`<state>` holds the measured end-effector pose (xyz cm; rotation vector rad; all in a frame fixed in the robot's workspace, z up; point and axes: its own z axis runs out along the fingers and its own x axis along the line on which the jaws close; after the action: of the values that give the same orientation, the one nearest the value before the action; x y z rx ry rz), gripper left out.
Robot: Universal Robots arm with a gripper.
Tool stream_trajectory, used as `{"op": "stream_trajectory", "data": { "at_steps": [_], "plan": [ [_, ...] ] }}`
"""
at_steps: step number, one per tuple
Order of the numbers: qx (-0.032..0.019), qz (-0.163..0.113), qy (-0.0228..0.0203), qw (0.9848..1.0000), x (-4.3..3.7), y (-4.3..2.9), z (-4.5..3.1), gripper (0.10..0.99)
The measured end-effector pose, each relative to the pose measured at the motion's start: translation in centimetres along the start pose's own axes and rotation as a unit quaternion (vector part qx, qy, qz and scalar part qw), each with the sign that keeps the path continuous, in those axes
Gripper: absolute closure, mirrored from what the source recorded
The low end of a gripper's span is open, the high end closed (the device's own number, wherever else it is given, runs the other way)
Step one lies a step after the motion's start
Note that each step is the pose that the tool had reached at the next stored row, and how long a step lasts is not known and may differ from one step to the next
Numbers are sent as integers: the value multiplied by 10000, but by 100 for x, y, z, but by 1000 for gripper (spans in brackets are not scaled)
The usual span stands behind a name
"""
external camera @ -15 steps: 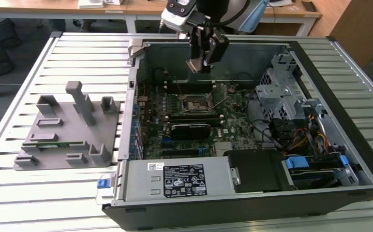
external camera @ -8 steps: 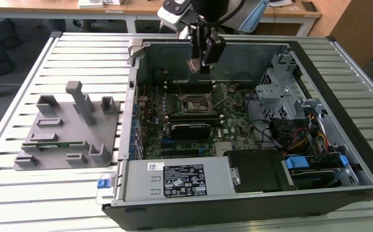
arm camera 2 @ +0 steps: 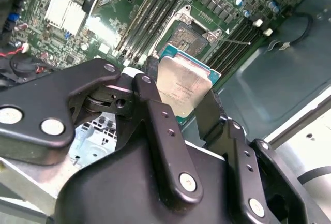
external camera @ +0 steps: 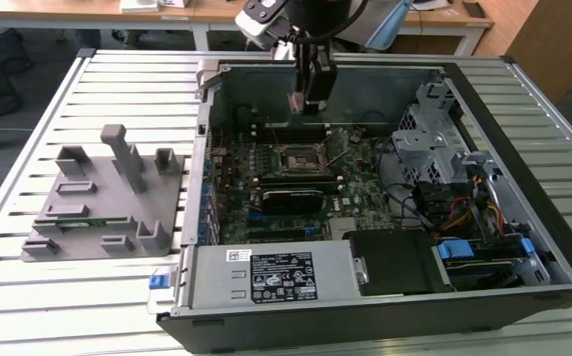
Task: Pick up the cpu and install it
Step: 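Place the cpu into insertion slot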
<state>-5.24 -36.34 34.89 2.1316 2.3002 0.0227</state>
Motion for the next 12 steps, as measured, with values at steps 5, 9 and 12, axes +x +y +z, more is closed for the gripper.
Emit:
{"op": "stream_trajectory", "data": {
  "at_steps": [5, 9, 12],
  "plan": [
    [0, 13, 2, 10000, 57, 3, 88, 553],
    [-1, 10, 3, 10000, 107, 10, 161, 553],
    [-1, 10, 4, 10000, 121, 21, 218, 553]
  ]
}}
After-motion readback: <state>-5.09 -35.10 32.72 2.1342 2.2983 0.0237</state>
